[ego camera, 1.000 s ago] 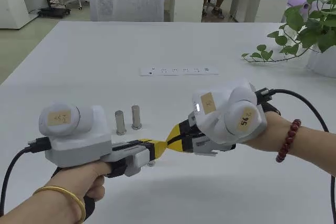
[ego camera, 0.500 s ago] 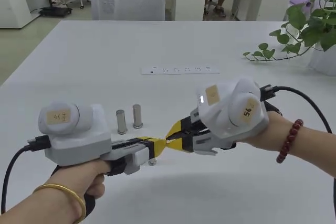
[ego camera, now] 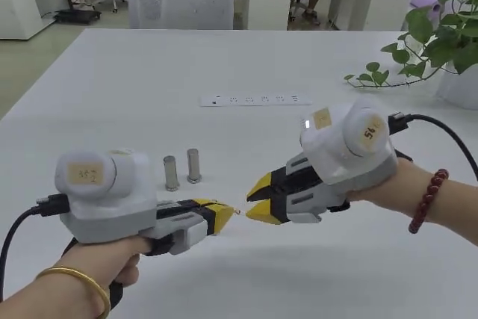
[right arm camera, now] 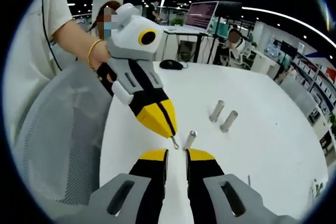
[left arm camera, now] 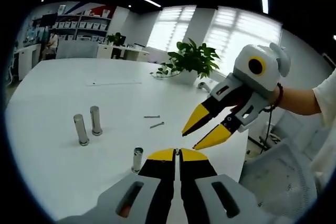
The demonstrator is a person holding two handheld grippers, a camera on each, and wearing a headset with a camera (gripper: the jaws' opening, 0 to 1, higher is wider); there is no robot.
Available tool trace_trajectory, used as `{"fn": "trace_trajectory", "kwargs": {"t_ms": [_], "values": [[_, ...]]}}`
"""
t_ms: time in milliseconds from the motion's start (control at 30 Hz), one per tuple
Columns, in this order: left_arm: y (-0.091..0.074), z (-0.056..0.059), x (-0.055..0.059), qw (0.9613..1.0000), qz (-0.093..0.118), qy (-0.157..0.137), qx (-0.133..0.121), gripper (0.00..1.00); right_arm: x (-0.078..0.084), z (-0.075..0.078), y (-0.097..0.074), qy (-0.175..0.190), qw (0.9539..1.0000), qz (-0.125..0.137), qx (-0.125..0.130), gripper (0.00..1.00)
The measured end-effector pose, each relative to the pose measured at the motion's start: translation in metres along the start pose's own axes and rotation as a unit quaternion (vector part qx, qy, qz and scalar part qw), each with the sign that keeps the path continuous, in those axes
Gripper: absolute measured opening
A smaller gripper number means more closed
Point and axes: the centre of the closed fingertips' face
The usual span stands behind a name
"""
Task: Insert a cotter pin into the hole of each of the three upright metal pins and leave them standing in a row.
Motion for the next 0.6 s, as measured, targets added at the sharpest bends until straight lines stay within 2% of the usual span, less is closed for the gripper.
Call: {"fn": "trace_trajectory", "kwargs": {"t_ms": [100, 300, 433, 600], "values": [[0.0, 0.004, 0.001, 0.9997, -0.007, 0.022, 0.009, 0.0, -0.001, -0.002, -0.003, 0.027, 0.9995, 0.005, -0.014, 0.16], [0.0, 0.014, 0.002, 0.9965, -0.029, 0.073, 0.029, 0.0, 0.002, -0.008, -0.007, 0.043, 0.9983, 0.006, -0.039, 0.17], [0.0, 0.018, 0.002, 0.9952, -0.031, 0.082, 0.043, 0.0, 0.001, -0.012, -0.01, 0.057, 0.9965, 0.011, -0.06, 0.16], [0.001, 0.026, 0.006, 0.9915, -0.043, 0.104, 0.066, 0.0, 0.002, -0.018, -0.013, 0.061, 0.9947, 0.01, -0.082, 0.17]]}}
Point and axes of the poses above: the centre of the closed fingertips' face, and the gripper's own axes: y roughly forward along the fingers, z roughly to its right, x roughly out of its underside, and after that the axes turned 12 degrees about x, right-handed
